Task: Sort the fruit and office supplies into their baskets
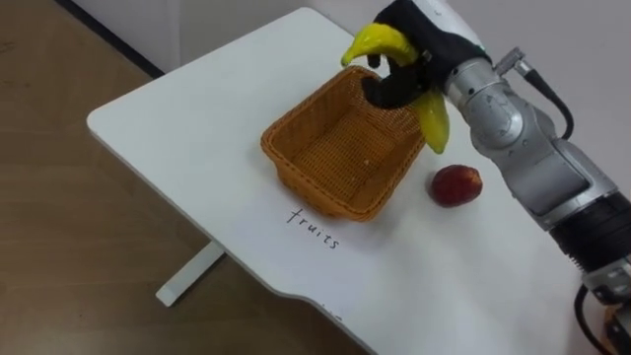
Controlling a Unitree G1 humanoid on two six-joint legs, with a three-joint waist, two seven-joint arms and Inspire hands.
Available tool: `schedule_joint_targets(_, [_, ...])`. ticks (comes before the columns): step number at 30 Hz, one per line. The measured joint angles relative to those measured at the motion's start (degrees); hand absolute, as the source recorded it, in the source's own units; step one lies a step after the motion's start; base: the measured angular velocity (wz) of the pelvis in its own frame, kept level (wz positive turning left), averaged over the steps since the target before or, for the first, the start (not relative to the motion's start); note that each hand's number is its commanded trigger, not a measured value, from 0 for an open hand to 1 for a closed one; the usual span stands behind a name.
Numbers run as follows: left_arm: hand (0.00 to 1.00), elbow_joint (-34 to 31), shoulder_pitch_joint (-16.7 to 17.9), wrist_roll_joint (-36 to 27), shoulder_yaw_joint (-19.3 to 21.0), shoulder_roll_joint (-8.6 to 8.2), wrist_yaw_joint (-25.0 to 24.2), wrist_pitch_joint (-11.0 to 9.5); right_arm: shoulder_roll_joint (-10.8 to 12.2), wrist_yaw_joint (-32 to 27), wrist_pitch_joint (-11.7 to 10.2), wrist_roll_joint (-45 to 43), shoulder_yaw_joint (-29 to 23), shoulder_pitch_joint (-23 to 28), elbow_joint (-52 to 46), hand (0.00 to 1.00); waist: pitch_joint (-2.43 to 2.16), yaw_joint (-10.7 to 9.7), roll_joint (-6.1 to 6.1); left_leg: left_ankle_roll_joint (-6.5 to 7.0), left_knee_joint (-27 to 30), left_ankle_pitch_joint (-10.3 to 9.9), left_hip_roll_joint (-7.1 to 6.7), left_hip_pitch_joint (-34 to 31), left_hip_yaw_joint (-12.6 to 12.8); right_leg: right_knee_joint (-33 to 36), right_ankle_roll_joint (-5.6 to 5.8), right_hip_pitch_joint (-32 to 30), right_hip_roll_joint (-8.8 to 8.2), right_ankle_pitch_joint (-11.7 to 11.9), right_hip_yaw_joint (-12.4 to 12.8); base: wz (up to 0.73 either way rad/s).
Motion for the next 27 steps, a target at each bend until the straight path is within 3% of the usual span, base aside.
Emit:
schedule_joint_targets(6, [0.0, 0.01, 0.01, 0.0, 0.01, 0.01, 0.0, 0.0, 0.0, -0.08, -0.08, 0.44, 0.13, 0.0, 0.0, 1.0, 0.2, 0.13, 0.03, 0.0, 0.21, -0.02, -0.01, -0.15, -0.01, -0.02, 0.0, -0.01, 0.0, 0.0, 0.0, 0.0])
schedule_joint_targets(24, [0.0, -1.85, -0.8, -0.01, 0.02, 0.08, 0.01, 1.01, 0.11, -0.29, 0.12, 2.68, 0.37, 0.0, 2.16, 1.0, 0.12, 0.87, -0.37, 0.0, 0.28, -0.01, 0.01, -0.17, -0.01, 0.02, 0.0, -0.07, -0.02, 0.0, 0.08, 0.0])
schedule_joint_targets(25, [0.0, -1.85, -0.9, -0.01, 0.02, 0.07, 0.01, 1.02, 0.11, -0.29, 0.12, 2.68, 0.38, 0.0, 2.15, 0.66, 0.14, 0.89, -0.42, 0.0, 0.3, -0.01, 0.01, -0.17, 0.0, 0.02, 0.0, -0.06, -0.01, 0.0, 0.08, 0.0])
schedule_joint_targets(26, [0.0, -1.86, -1.02, 0.03, 0.02, 0.08, 0.01, 1.02, 0.11, -0.3, 0.12, 2.29, 0.44, 0.0, 2.15, 0.16, 0.18, 1.03, -0.55, 0.0, 0.32, -0.01, 0.02, -0.18, 0.05, 0.01, 0.0, -0.07, -0.01, 0.0, 0.05, 0.0])
schedule_joint_targets(27, [0.0, -1.93, -1.04, 0.07, 0.02, 0.08, 0.01, 1.02, 0.11, -0.3, 0.12, 1.16, 0.56, 0.0, 2.15, 0.0, 0.23, 1.09, -0.65, 0.0, 0.38, -0.02, 0.02, -0.2, 0.05, 0.0, 0.0, -0.08, -0.01, 0.0, 0.05, 0.0])
